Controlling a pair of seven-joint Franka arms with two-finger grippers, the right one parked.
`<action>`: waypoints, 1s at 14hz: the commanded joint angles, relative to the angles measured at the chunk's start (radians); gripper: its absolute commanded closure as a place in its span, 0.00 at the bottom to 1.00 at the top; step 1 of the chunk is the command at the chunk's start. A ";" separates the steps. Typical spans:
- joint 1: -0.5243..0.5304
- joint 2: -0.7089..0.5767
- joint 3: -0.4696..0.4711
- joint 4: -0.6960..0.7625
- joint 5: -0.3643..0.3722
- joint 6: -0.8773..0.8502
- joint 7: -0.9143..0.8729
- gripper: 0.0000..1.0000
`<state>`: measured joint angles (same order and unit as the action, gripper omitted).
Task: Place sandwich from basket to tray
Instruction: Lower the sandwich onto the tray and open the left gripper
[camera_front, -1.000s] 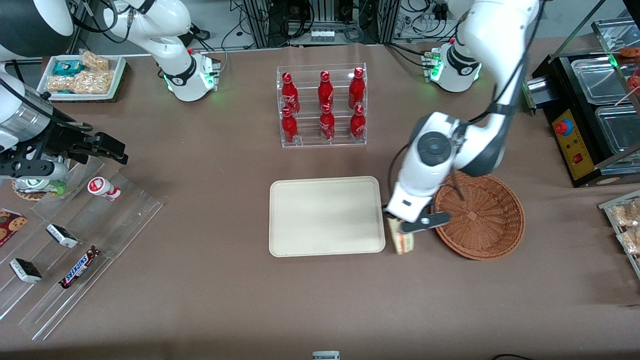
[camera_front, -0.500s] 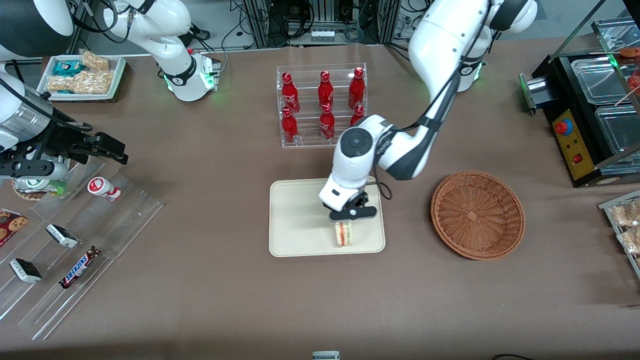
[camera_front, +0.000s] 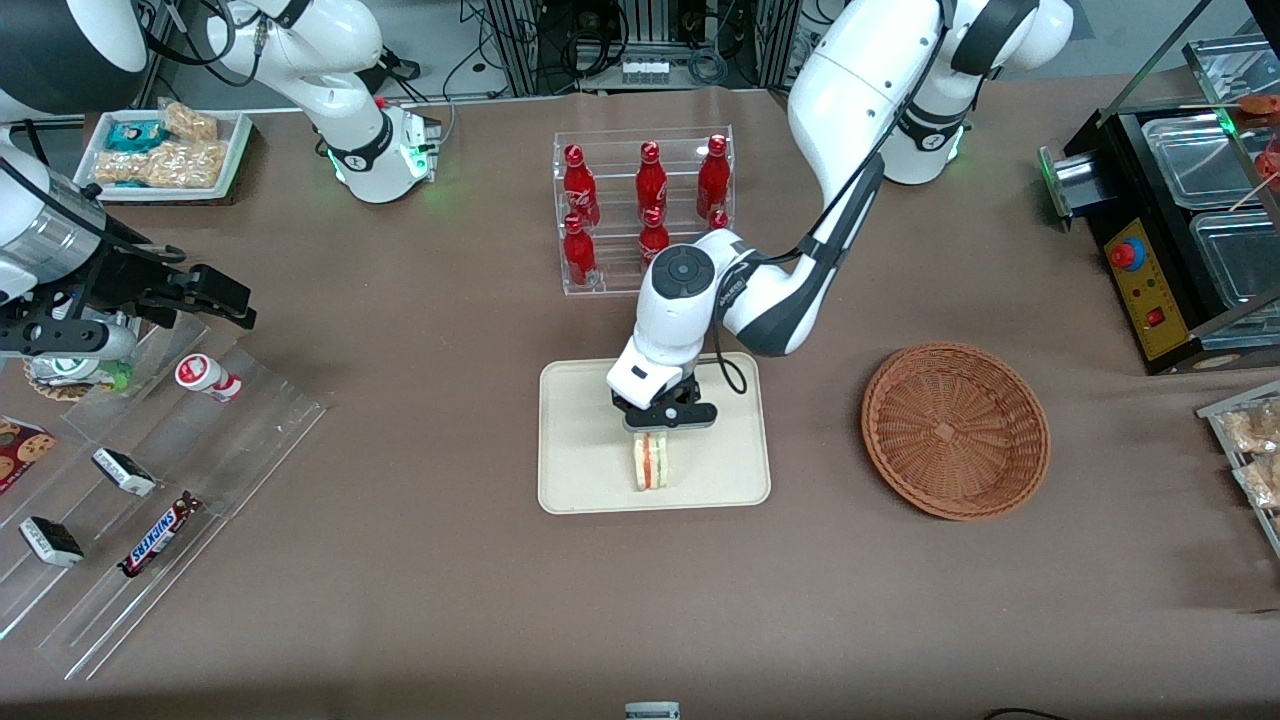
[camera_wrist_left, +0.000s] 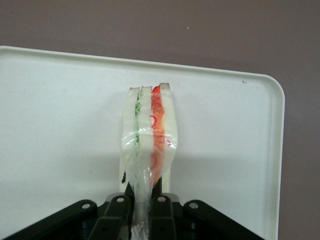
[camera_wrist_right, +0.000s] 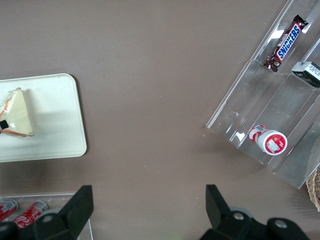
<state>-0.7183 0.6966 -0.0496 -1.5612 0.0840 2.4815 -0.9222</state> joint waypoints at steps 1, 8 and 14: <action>-0.015 0.015 -0.010 0.018 0.002 0.001 -0.004 0.88; -0.026 0.003 -0.010 0.001 0.009 -0.013 0.033 0.12; 0.009 -0.158 0.004 0.064 0.011 -0.281 0.039 0.01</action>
<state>-0.7225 0.5995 -0.0543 -1.5072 0.0852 2.2805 -0.8987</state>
